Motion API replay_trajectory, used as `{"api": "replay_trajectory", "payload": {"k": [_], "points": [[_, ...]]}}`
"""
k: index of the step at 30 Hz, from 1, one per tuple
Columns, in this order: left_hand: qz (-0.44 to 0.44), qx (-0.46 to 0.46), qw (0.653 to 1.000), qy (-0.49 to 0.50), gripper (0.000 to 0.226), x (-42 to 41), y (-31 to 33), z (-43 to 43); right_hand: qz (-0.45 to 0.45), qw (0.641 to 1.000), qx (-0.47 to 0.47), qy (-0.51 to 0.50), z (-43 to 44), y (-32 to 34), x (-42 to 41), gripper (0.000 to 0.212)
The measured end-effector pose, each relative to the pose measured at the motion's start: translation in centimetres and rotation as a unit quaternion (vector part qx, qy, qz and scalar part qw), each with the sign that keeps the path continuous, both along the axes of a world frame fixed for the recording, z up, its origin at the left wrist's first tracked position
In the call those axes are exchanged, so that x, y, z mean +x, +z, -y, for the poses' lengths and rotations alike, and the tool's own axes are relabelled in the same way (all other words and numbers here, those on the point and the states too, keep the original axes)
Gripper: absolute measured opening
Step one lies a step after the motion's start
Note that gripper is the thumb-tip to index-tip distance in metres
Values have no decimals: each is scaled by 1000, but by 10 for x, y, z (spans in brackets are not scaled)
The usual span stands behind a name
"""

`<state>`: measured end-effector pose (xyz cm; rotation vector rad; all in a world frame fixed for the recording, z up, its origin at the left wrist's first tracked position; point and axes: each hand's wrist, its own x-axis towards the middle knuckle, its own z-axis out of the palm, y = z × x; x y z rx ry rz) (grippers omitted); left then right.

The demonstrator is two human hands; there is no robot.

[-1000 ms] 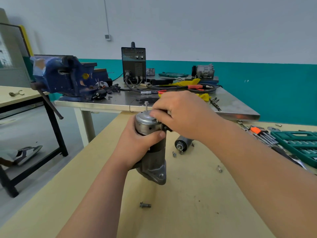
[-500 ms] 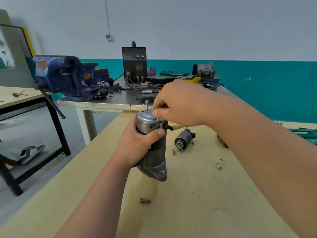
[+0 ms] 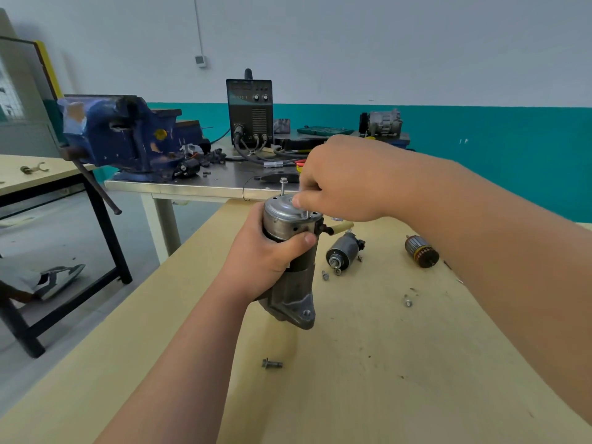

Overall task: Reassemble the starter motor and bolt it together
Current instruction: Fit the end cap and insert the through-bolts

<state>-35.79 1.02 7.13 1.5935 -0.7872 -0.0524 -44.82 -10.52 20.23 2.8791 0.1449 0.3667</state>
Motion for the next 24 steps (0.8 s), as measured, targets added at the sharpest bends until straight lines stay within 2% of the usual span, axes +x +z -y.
{"api": "replay_trajectory", "payload": {"k": [4,7,9,14,18,20,23,24], "points": [[10,14,1000,-17,54,0,2,-1,-21,1000,16,12,3,3,-2,35],[9,11,999,-29,58,3,2,-2,-35,997,55,37,6,6,-6,20],[6,9,999,-41,63,6,1,-3,-32,996,63,46,6,5,-7,18],[-10,-8,999,-53,73,7,-2,-3,-6,1000,5,15,0,0,2,42],[-26,-16,997,-67,71,9,0,-5,0,1000,-8,-8,-5,-1,10,47],[-24,-10,997,-72,69,10,-1,-6,-18,1000,-7,7,-5,5,9,42],[-26,-16,997,-70,68,10,-1,-7,-54,998,-11,35,-5,13,8,20],[-26,-18,997,-70,69,10,-2,-7,-54,997,-30,35,-6,13,8,21]]}}
